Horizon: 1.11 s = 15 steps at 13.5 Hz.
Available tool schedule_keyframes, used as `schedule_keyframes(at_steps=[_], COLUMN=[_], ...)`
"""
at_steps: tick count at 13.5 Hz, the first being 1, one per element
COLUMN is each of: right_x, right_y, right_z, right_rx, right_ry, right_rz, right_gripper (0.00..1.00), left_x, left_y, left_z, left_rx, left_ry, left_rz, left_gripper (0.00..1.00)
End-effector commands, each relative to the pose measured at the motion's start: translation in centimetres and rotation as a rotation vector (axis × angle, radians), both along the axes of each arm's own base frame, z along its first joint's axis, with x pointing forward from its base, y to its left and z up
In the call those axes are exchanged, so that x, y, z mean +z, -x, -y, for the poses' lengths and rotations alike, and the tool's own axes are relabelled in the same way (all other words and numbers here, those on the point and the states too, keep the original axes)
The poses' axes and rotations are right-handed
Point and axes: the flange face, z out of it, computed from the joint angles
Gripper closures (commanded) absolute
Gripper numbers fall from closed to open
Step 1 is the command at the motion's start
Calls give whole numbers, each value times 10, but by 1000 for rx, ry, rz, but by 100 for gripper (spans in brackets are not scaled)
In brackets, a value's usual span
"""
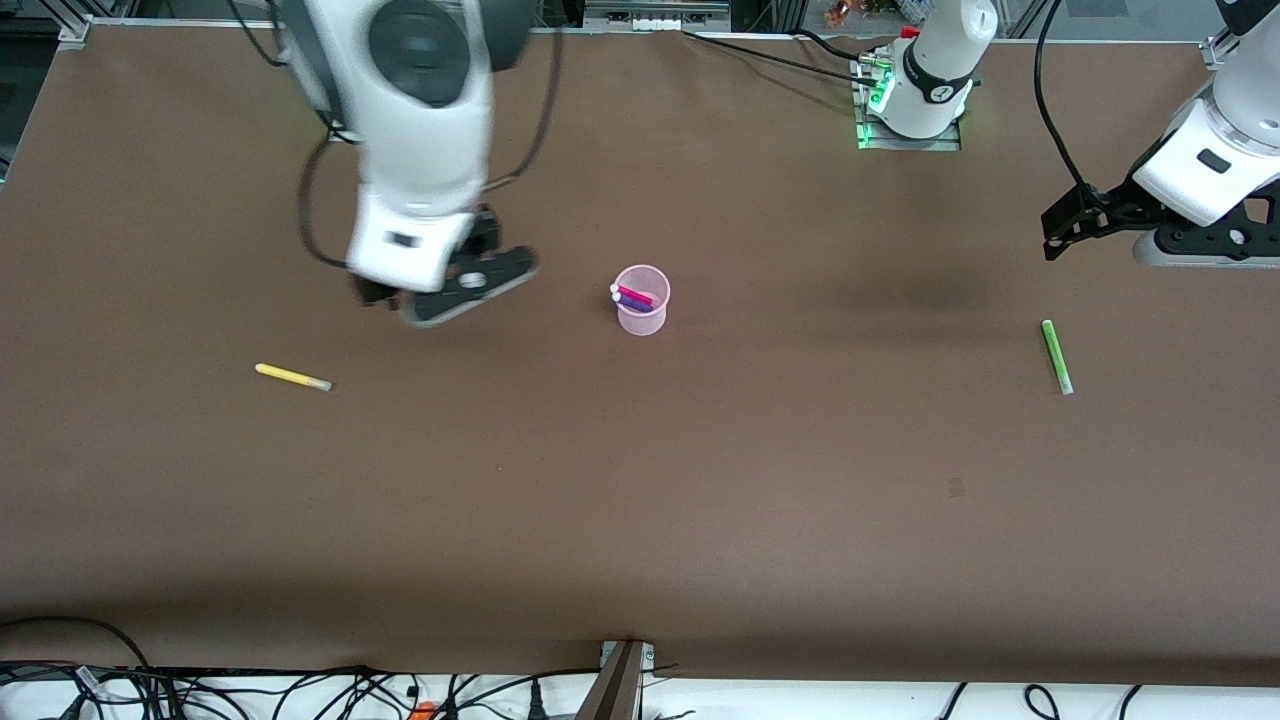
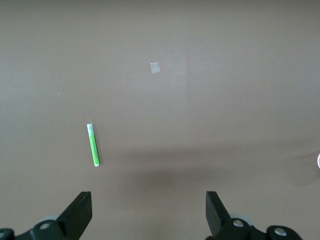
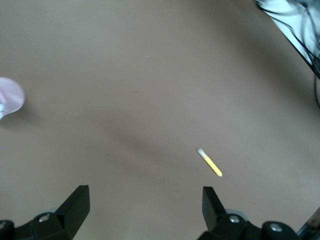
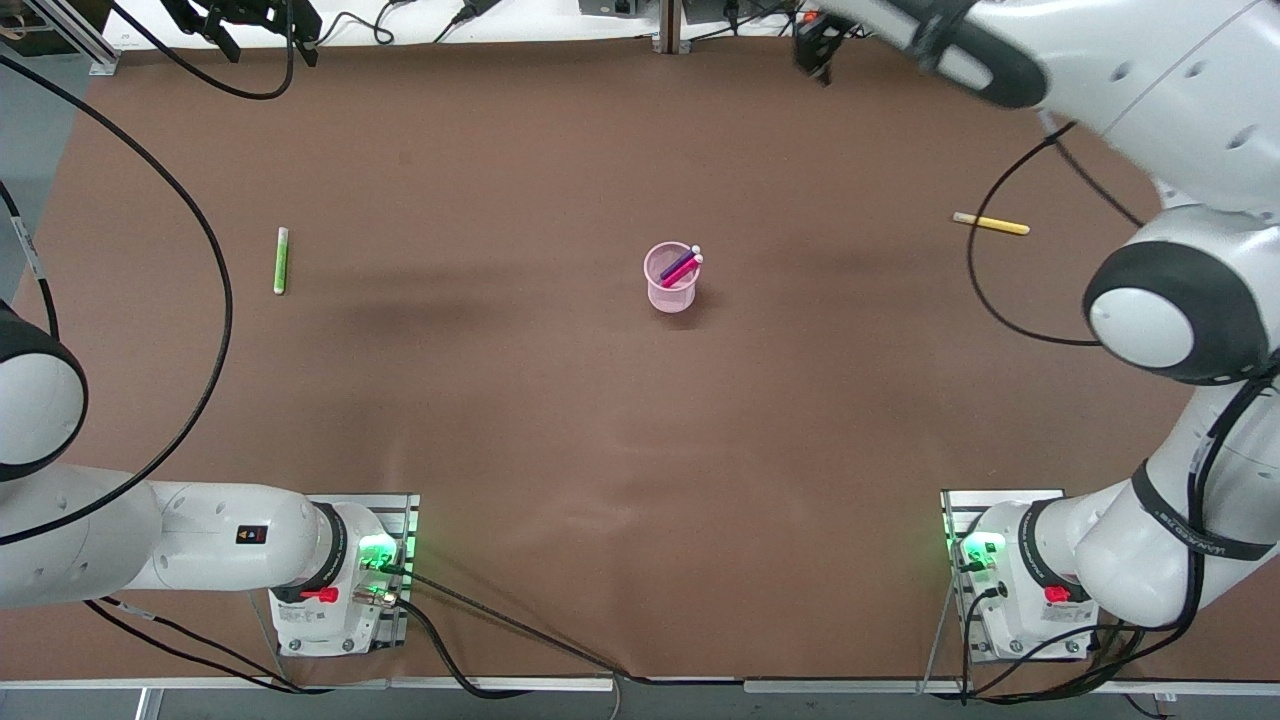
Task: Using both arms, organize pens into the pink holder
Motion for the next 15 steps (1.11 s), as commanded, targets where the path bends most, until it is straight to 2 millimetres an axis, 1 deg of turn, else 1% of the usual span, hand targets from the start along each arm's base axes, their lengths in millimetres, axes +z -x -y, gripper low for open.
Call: schedule_keyframes(at_steps=[1,2,4,5,6,7,8,10,13,15], right_x=[10,10,13,14,11,3,-8,-36,-56,-73], right_y=[-24,-34,-48,-56,-61,-64,-65,-63,-49,-34], right_z=[74,104,161,193,224,250,269,294,303,309], right_rx=[-142,-198,-302,-353,-398,-449,-488,-554,-570,-573], right_ry=[-56,-74,-116,-156,-197,-227,-244,-225,-251,-279], right_rz=[-17,-23,-28,-35,-49,-70,-93,-129,-109,-60], right_gripper=[1,1,1,1,1,1,1,1,1,1], left_x=[5,4,4,5,4,5,5,4,4,4], left_y=[-4,-4,-4,-4,-4,-4,-4,-4,-4,-4], left_z=[5,6,5,5,5,5,5,5,5,5], left_rx=[-4,-6,-4,-4,-4,-4,-4,-4,-4,-4], left_ry=[19,19,20,19,19,19,19,19,20,20], left_rz=[5,3,3,5,3,5,5,3,3,3], left_gripper=[0,0,0,0,0,0,0,0,0,0])
